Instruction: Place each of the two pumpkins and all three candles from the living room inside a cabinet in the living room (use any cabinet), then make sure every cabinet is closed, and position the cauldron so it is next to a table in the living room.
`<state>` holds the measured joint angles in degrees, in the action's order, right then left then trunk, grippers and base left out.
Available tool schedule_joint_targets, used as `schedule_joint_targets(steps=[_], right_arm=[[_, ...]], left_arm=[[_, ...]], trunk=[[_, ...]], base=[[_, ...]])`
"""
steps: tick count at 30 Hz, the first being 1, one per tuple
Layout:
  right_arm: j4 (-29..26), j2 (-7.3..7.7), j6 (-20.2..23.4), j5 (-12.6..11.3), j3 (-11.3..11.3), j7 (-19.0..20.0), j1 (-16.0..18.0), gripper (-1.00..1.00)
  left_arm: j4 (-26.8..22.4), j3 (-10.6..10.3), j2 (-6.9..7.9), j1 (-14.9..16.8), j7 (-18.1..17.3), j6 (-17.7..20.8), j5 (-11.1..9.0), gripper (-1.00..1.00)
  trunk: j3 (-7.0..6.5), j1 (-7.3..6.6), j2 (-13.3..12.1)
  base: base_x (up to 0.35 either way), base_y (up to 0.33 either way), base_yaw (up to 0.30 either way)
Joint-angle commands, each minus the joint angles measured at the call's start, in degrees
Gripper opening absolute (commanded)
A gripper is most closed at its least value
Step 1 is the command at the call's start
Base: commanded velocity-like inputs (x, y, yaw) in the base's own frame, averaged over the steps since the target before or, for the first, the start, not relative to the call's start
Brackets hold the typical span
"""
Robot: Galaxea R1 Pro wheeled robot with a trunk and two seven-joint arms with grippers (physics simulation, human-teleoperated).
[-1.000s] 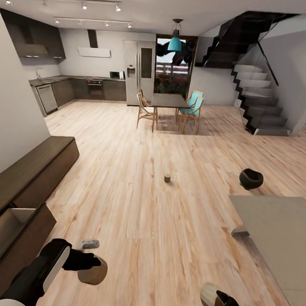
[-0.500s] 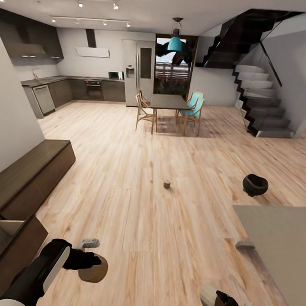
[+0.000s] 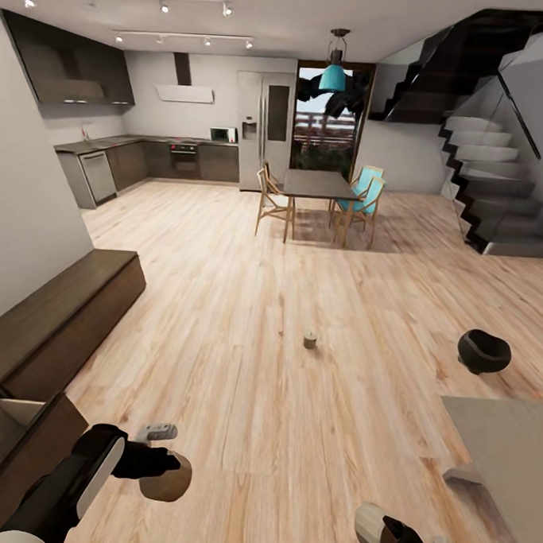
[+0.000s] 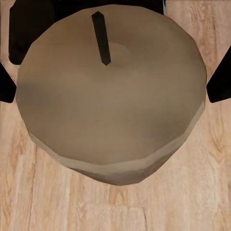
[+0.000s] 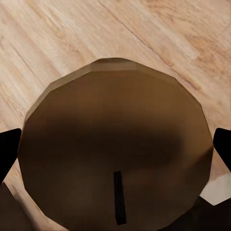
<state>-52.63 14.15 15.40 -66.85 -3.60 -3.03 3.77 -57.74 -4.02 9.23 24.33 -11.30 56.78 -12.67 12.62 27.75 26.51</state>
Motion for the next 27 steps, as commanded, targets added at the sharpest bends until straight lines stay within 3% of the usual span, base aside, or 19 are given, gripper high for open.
schedule_joint_targets(steps=[1, 27], right_arm=[[-0.02, 0.0, 0.01, -0.04, -0.04, -0.11, 0.01, -1.0], [-0.07, -0.07, 0.06, 0.07, -1.76, -0.49, 0.01, -1.0]], left_arm=[[-0.01, -0.02, 0.0, 0.01, 0.12, 0.0, -0.07, -1.0], [0.17, -0.03, -0.53, -0.01, 0.14, 0.0, -0.07, -1.0]], trunk=[[0.0, 0.0, 0.0], [0.0, 0.0, 0.0]], base=[[0.326, -0.095, 0.274], [0.263, -0.224, 0.292]])
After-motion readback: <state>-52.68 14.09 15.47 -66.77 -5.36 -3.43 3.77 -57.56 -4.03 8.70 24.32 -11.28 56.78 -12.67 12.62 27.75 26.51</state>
